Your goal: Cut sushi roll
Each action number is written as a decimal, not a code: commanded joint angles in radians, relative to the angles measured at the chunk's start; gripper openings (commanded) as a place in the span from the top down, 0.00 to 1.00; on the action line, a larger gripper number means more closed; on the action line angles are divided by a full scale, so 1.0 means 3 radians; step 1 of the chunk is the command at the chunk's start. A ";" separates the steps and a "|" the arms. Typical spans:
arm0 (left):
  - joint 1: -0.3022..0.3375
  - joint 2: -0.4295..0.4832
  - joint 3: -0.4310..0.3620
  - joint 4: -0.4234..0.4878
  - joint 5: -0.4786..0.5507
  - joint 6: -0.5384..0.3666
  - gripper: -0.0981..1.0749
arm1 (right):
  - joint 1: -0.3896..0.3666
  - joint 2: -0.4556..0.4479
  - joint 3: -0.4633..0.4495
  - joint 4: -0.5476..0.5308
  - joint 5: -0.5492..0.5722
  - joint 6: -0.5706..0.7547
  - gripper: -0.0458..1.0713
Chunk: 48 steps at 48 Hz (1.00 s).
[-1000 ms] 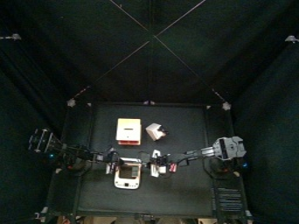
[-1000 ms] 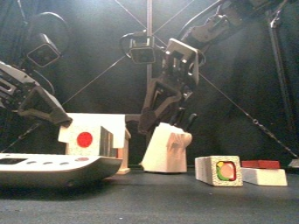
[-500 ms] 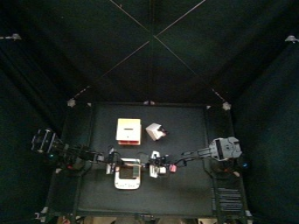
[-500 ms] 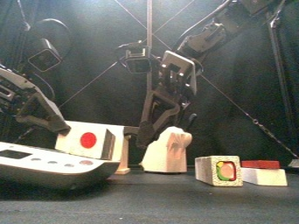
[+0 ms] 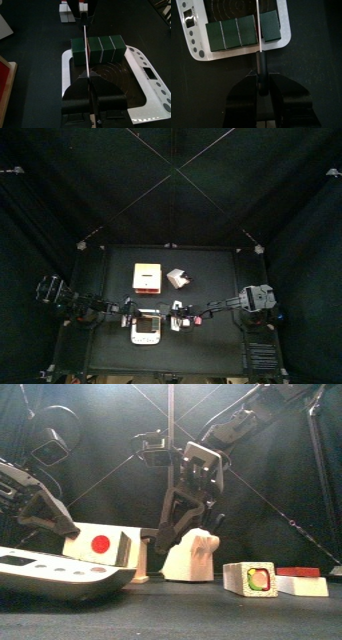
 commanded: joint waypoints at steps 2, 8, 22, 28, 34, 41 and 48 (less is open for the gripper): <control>0.0010 -0.0005 0.0015 -0.0005 0.0026 0.0005 0.70 | -0.0005 -0.0077 -0.0041 -0.0010 0.0005 -0.0005 0.51; 0.0020 -0.0061 0.0010 0.0020 0.0026 0.0010 0.70 | 0.0005 -0.0123 -0.0056 -0.0015 0.0005 -0.0005 0.51; -0.0005 -0.0491 0.0010 0.0230 0.0020 0.0005 0.70 | 0.0026 -0.0348 -0.0097 -0.0092 0.0005 -0.0010 0.51; -0.0005 -0.0660 0.0031 0.0235 0.0020 0.0010 0.70 | 0.0026 -0.0399 -0.0087 -0.0112 0.0005 -0.0005 0.51; -0.0005 -0.0772 0.0041 0.0235 0.0026 0.0010 0.70 | 0.0015 -0.0440 -0.0112 -0.0138 0.0005 -0.0010 0.51; -0.0010 -0.0885 0.0046 0.0235 0.0020 0.0010 0.70 | 0.0010 -0.0506 -0.0133 -0.0179 0.0005 -0.0010 0.51; -0.0031 -0.0910 0.0051 0.0245 0.0020 0.0005 0.70 | 0.0026 -0.0547 -0.0138 -0.0164 0.0000 -0.0005 0.51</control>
